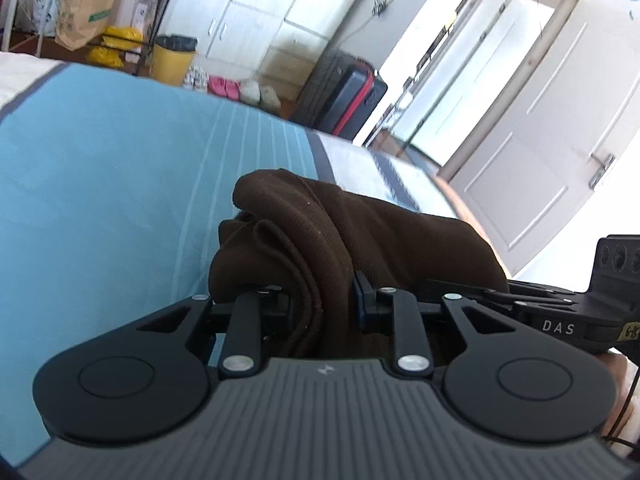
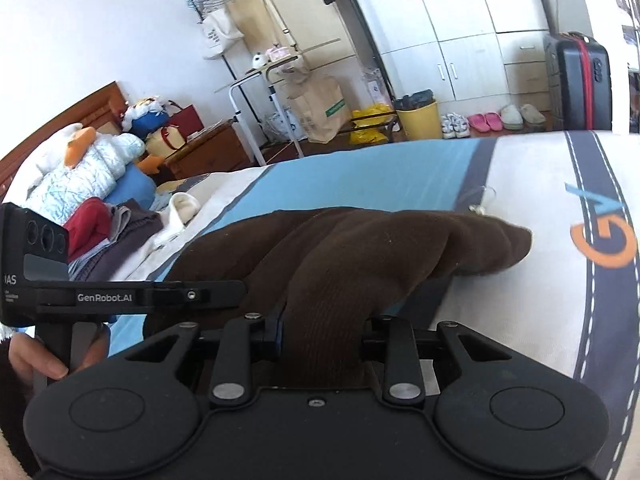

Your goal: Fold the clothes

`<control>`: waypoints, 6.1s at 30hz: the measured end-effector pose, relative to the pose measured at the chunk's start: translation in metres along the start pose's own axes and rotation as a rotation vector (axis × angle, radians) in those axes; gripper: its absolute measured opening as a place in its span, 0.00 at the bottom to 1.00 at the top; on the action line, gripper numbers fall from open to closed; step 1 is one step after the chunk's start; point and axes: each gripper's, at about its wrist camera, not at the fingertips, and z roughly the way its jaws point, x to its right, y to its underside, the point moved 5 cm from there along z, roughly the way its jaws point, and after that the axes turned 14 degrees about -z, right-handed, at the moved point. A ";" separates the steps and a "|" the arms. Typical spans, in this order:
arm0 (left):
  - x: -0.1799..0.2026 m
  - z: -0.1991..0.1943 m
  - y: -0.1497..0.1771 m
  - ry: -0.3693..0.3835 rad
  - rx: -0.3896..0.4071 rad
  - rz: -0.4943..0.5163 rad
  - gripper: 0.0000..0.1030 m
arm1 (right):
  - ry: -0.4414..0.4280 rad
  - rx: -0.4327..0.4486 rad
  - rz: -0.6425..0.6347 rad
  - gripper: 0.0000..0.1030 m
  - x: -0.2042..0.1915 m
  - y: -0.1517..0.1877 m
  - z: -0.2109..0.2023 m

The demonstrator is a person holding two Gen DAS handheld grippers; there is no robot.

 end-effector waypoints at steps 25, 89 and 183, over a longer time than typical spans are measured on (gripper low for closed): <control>-0.072 -0.323 -0.166 -0.362 0.439 0.025 0.23 | -0.352 0.179 -0.297 0.33 -0.233 -0.163 0.062; -0.254 -0.392 -0.127 -0.960 0.565 -0.319 0.81 | -0.264 0.154 -0.233 0.61 -0.410 -0.134 0.230; -0.066 -0.195 0.036 -0.955 0.278 -0.082 0.99 | 0.118 -0.126 -0.122 0.91 -0.219 -0.024 0.048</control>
